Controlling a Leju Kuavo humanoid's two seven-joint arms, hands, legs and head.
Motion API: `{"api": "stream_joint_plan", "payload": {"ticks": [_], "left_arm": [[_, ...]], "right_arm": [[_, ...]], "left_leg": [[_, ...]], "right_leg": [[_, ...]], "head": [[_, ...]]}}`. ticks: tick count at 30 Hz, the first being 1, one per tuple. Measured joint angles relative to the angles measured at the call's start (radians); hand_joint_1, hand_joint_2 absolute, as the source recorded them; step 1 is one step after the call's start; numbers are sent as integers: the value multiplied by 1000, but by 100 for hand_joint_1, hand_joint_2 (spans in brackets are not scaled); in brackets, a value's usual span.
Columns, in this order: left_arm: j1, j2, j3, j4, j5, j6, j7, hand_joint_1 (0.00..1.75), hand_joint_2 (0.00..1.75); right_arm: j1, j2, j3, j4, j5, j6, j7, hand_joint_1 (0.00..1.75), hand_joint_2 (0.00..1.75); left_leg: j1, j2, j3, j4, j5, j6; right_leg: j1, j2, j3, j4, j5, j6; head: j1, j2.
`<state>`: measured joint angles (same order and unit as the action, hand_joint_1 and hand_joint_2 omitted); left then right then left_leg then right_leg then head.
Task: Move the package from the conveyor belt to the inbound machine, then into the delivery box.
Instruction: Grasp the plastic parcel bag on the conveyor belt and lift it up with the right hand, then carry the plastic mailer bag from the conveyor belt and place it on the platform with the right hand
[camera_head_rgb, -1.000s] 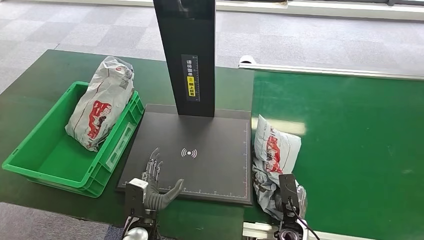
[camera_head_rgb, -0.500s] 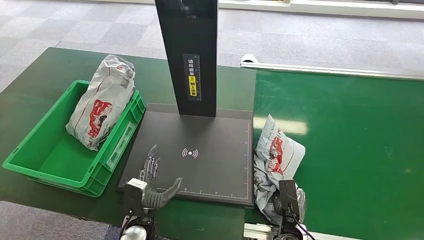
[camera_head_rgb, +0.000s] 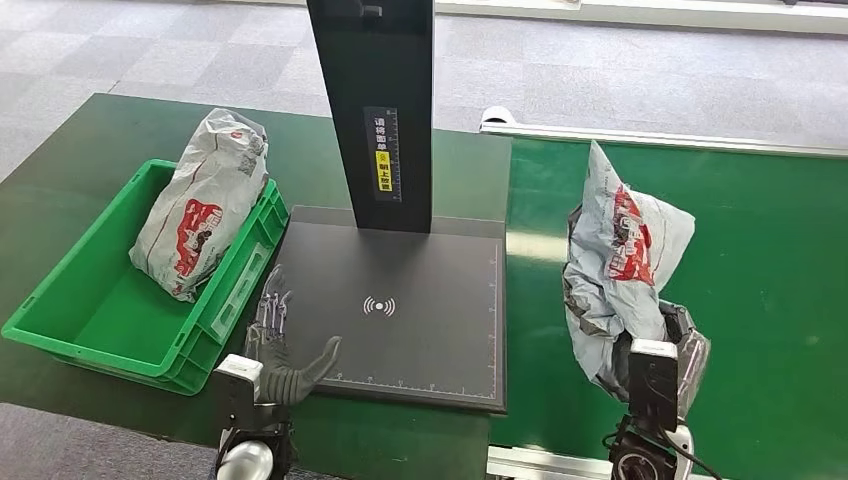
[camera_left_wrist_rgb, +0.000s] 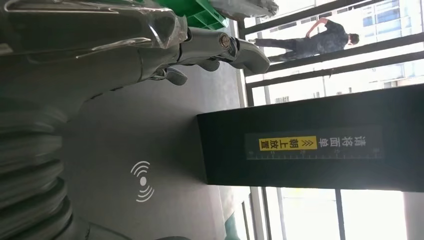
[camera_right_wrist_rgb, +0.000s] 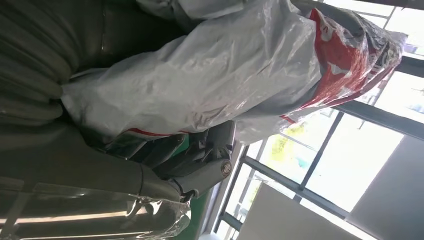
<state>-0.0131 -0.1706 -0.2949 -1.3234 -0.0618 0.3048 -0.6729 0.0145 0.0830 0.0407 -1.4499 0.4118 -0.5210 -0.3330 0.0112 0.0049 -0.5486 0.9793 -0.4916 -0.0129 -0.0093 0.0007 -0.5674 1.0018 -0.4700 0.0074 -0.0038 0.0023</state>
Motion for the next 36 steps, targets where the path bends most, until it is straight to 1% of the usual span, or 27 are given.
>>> {"api": "stream_joint_plan", "payload": {"ticks": [9,11,13,15,17,19,22,25,28,30,32,34,36], "left_arm": [[6,-11,6,-32,6,2,5,0,175],[7,-12,7,-35,6,1,6,0,175],[6,-12,7,-36,6,-1,6,0,175],[1,-12,7,-35,6,-4,6,0,175],[-11,-12,4,-31,8,-11,6,0,175],[-27,-13,-2,-21,8,-18,12,0,175],[-49,-17,-13,-6,2,-18,31,0,175],[-59,-20,-17,2,-2,-13,47,0,175],[-60,-21,-18,3,-7,-12,55,0,175],[-60,-21,-17,3,-9,-12,57,0,175],[-60,-22,-17,3,-11,-12,61,0,175],[-60,-23,-17,1,-13,-11,65,0,175],[-58,-24,-17,-3,-17,-10,68,0,175]], "right_arm": [[-19,0,35,-31,-13,9,-4,175,175],[-21,1,39,-32,-33,40,0,175,175],[-29,4,49,-31,-76,129,20,175,175],[-49,9,67,-18,-116,264,64,175,175],[-82,16,97,23,-131,401,113,175,175],[-120,29,138,91,-123,499,143,175,175],[-166,60,207,198,-107,564,154,175,175],[-196,84,260,267,-103,582,156,175,175],[-216,90,289,304,-106,595,166,175,175],[-224,90,299,320,-109,603,169,93,175],[-231,90,307,334,-110,606,169,6,175],[-239,89,314,349,-111,604,168,0,175],[-245,86,321,361,-116,596,163,0,175]], "left_leg": [[0,0,-1,0,0,0],[0,0,-1,0,0,0],[0,0,-1,0,0,0],[0,1,-1,0,0,0],[0,1,-1,0,1,0],[1,1,-1,0,1,-1],[1,0,-1,0,2,-1],[1,0,-1,0,2,-1],[1,0,-2,0,2,-1],[0,0,-2,0,2,-1],[0,0,-2,0,2,-1],[0,0,-2,0,2,-1],[0,0,-2,0,2,-1]], "right_leg": [[0,0,0,0,0,0],[0,0,0,0,0,0],[0,0,0,0,0,0],[0,0,-1,0,0,0],[0,0,-1,0,0,0],[1,0,-1,0,0,0],[1,0,-1,1,0,0],[1,0,-1,1,0,0],[1,0,-1,1,0,0],[0,0,-1,1,0,0],[0,0,-2,0,0,0],[0,0,-2,0,0,0],[0,0,-2,0,0,0]], "head": [[0,0],[0,0],[0,0],[0,0],[0,0],[0,0],[0,0],[0,0],[0,0],[0,0],[0,0],[0,0],[0,0]]}}
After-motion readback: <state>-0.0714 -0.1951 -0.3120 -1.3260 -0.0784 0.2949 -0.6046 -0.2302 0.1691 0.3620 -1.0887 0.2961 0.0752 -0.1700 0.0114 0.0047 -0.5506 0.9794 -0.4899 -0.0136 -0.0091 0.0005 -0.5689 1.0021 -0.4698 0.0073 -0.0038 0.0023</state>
